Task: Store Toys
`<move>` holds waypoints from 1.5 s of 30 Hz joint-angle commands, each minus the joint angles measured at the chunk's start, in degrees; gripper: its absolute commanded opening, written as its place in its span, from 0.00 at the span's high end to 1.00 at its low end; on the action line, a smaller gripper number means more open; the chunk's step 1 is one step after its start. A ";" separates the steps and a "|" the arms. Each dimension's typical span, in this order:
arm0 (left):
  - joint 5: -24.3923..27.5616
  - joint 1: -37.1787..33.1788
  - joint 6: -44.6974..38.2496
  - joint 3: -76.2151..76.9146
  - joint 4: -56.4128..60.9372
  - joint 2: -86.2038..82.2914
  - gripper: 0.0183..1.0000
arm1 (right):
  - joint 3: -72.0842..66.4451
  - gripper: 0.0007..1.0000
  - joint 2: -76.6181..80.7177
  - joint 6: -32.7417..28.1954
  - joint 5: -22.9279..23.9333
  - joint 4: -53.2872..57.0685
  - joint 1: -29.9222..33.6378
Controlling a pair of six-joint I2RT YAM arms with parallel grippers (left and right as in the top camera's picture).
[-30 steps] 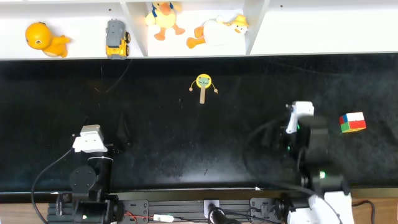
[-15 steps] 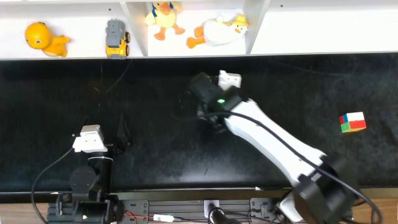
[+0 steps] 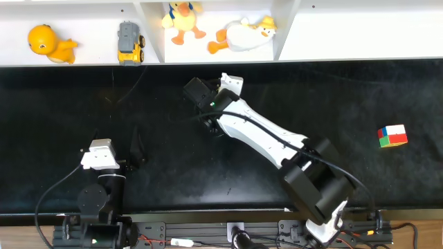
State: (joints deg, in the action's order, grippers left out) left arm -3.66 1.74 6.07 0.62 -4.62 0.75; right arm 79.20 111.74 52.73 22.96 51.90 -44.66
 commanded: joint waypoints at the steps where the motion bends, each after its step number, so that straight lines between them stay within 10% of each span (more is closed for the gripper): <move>1: 0.39 -0.50 0.87 -0.15 -0.02 -0.59 0.00 | 1.88 0.02 1.66 1.49 1.05 -0.70 -0.33; 13: 0.39 -0.50 0.87 -0.15 -0.02 -0.59 0.00 | 1.86 0.46 3.02 1.51 1.25 -1.40 -0.33; 30: 0.39 -0.50 0.87 -0.15 -0.02 -0.59 0.00 | 1.86 0.61 5.07 1.99 1.68 -6.67 -0.33; 35: 0.39 -0.50 0.87 -0.15 -0.02 -0.59 0.00 | 1.86 0.95 4.87 1.97 0.68 -5.77 -0.33; 45: 0.39 -0.50 0.87 -0.15 -0.02 -0.59 0.00 | -7.93 0.96 -7.96 3.69 2.03 -1.90 -1.92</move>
State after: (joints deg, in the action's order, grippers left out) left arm -3.64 1.74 6.07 0.62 -4.64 0.75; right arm 76.64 111.90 54.48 23.53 49.91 -46.06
